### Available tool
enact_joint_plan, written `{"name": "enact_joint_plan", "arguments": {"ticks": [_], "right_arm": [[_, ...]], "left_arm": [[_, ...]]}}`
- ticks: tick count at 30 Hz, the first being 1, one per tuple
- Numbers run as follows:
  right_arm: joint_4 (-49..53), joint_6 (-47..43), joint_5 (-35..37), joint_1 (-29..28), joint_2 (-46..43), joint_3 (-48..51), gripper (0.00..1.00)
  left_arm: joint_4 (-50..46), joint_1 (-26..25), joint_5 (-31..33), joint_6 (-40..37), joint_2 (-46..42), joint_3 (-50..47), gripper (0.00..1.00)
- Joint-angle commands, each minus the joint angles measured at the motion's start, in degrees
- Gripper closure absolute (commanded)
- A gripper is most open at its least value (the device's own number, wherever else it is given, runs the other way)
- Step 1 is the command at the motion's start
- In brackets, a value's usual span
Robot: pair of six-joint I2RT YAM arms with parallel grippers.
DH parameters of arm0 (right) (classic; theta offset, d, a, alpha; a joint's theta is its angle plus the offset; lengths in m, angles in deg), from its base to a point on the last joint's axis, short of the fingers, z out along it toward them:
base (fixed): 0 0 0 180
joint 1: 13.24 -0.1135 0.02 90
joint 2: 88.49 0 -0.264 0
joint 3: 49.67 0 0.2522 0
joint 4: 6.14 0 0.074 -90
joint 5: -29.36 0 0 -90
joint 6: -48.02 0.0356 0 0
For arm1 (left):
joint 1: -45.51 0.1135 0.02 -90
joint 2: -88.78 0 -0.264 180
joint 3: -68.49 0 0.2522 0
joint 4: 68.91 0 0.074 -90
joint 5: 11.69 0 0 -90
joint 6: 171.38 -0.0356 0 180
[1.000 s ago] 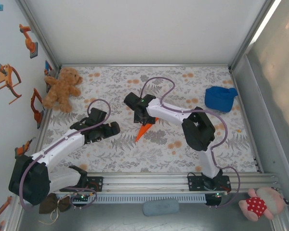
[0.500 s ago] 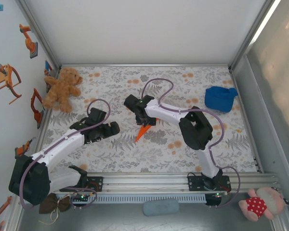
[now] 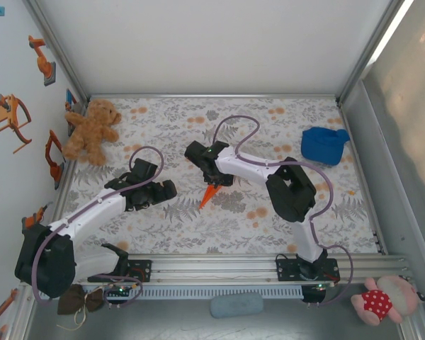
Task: Fold a paper plane with a square sheet of paper (pick it up from the middle)
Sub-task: Move the paper plane to the top-center of the table.
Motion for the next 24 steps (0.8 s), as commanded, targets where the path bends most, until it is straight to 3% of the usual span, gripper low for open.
{"name": "enact_joint_plan", "arguments": {"ticks": [1, 6, 17, 21, 24], "right_arm": [[1.31, 2.16, 1.71, -0.06, -1.37, 0.85, 0.67], [0.72, 3.04, 1.19, -0.08, -0.8, 1.4, 0.73], [0.11, 3.53, 4.53, 0.58, -4.0, 1.84, 0.96], [-1.08, 0.6, 4.6, 1.28, -5.84, 1.3, 1.0], [-4.7, -4.97, 0.54, 1.85, -7.0, 0.42, 1.0]], "left_arm": [[-0.7, 0.48, -0.74, -1.07, 0.48, 0.85, 0.04], [-0.81, 0.5, -0.73, -0.8, 0.5, 0.91, 0.04], [-1.47, 0.89, -0.63, -0.54, -0.4, 0.85, 0.04], [-1.53, 1.58, -0.82, -0.07, -1.39, 0.53, 0.04], [-1.34, 2.54, -1.28, 0.49, -2.39, -0.12, 0.04]]}}
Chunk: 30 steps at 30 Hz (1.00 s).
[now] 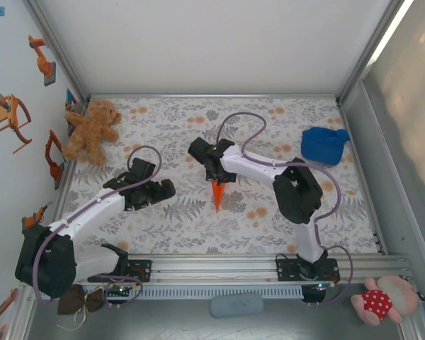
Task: Fold a paper plane with a square sheet of paper (pick it up from the middle)
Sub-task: Move the paper plane to the top-center of the table.
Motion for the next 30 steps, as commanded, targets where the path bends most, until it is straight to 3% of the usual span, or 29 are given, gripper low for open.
{"name": "enact_joint_plan", "arguments": {"ticks": [1, 9, 18, 30], "right_arm": [[-3.58, -6.38, -2.38, 0.71, -3.43, -1.9, 1.0], [-17.14, -19.17, -19.5, 1.8, -6.03, -1.75, 1.0], [-32.2, -18.67, -32.73, 4.8, -7.18, 9.39, 1.0], [-49.8, -15.2, -39.42, 10.85, -8.66, 26.2, 1.0]], "left_arm": [[-1.02, 1.33, -0.94, 0.61, -2.1, -0.43, 0.04], [1.3, 5.05, -5.19, 2.72, -3.53, -2.68, 0.04], [3.64, 5.44, -6.56, 4.85, -3.94, -3.19, 0.01], [16.36, 3.81, -16.74, 9.14, 1.17, -4.52, 0.13]]}}
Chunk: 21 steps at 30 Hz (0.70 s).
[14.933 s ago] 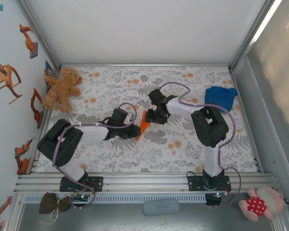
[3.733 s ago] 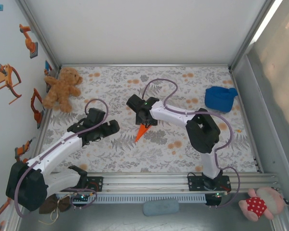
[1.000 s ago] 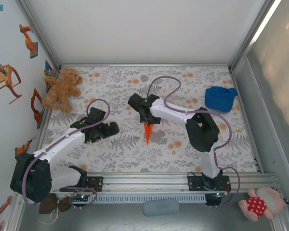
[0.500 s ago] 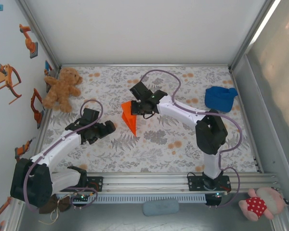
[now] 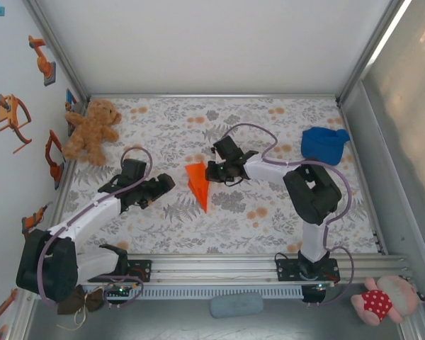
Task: Fold a paper plane with a square sheet of paper (pick it up from the middle)
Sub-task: Move the paper plane to the top-center of the table.
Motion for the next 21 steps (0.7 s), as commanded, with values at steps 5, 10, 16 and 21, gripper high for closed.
{"name": "enact_joint_plan", "arguments": {"ticks": [5, 10, 16, 21], "right_arm": [[-7.06, 1.64, -2.35, 2.4, -2.58, 4.17, 1.0], [-8.55, 2.11, -2.66, 3.37, -3.22, 6.22, 1.0], [-8.91, 2.03, -2.82, 4.28, -3.98, 7.82, 1.0], [-9.04, 2.18, -2.92, 4.44, -3.99, 8.73, 1.0]], "left_arm": [[7.41, -4.46, -4.78, 2.73, 7.04, 2.52, 0.21], [9.88, -7.5, -4.89, 3.05, 13.25, 5.85, 0.34], [13.8, -7.99, -7.81, 3.47, 21.13, 9.24, 0.53], [15.95, -8.13, -9.74, 3.38, 25.35, 11.66, 0.55]]}}
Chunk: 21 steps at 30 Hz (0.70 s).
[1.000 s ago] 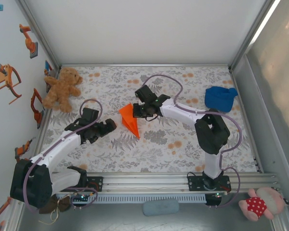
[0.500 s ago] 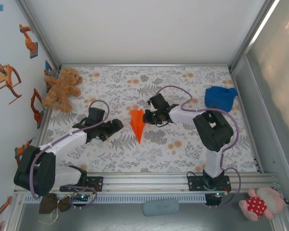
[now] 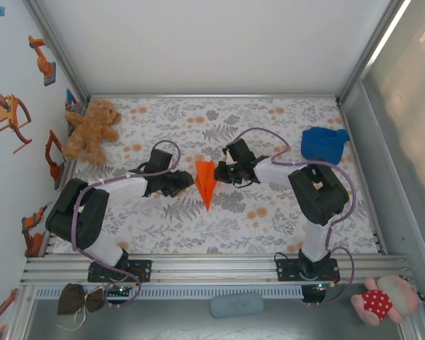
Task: Fold a paper plane with a square sheet of paper (pick it up from the middle)
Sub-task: Move the paper plane to the top-center of the table.
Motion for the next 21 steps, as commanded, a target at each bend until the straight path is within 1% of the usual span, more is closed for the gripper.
{"name": "enact_joint_plan", "arguments": {"ticks": [1, 8, 16, 18, 21], "right_arm": [[-0.95, 0.73, -0.32, 0.37, -1.76, 1.12, 1.0], [-0.78, 0.67, 0.3, 0.72, -1.86, 2.68, 1.0], [-0.69, 0.67, 0.27, 0.9, -1.86, 3.07, 1.0], [-0.61, 0.67, 0.21, 0.99, -1.86, 2.97, 1.0], [-0.51, 0.67, 0.38, 0.98, -1.85, 2.9, 1.0]], "left_arm": [[2.26, -0.36, -2.34, -0.06, 2.13, 2.41, 0.55], [3.63, -0.34, -4.4, -0.02, 5.58, 3.7, 0.62], [8.21, -0.69, -7.88, 0.2, 6.92, 3.65, 0.61], [8.16, -0.65, -7.46, 0.24, 6.62, 3.62, 0.61], [5.45, -0.72, -3.11, 0.32, 5.03, 3.2, 0.64]]}}
